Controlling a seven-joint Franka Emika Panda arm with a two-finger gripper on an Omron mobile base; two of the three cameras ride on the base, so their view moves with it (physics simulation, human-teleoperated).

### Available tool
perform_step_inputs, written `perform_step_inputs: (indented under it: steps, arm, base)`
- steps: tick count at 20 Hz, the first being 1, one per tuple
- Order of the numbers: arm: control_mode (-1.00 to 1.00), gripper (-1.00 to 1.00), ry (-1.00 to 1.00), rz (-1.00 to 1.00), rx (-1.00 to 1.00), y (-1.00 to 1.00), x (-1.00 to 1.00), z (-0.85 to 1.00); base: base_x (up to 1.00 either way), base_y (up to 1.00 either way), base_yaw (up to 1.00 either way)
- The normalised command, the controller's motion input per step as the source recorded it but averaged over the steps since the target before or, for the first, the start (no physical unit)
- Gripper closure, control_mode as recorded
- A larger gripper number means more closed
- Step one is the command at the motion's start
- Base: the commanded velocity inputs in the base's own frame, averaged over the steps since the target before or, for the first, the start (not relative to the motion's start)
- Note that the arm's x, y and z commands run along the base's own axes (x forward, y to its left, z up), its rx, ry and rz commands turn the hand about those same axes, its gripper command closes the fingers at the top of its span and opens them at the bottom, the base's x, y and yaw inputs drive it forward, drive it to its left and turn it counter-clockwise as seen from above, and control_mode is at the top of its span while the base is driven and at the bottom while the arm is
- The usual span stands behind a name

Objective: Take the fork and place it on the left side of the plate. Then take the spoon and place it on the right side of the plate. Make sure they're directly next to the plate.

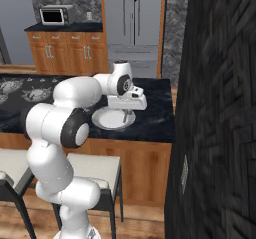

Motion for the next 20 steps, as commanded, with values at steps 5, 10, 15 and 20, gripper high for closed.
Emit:
perform_step_inputs:
  steps: [5,10,15,20]
  arm:
    - [-1.00,1.00,0.00,0.04,0.00,-0.07,0.41,-0.30]
    - [-1.00,1.00,0.00,0.01,0.00,-0.14,0.49,-0.29]
    - [-1.00,1.00,0.00,0.00,0.00,-0.12,0.46,-0.26]
    - [-1.00,1.00,0.00,0.00,0.00,-0.09,0.42,-0.24]
  base:
    - [0.00,0.00,0.00]
    - [0.00,0.00,0.00]
    - [0.00,0.00,0.00]
    - [0.00,0.00,0.00]
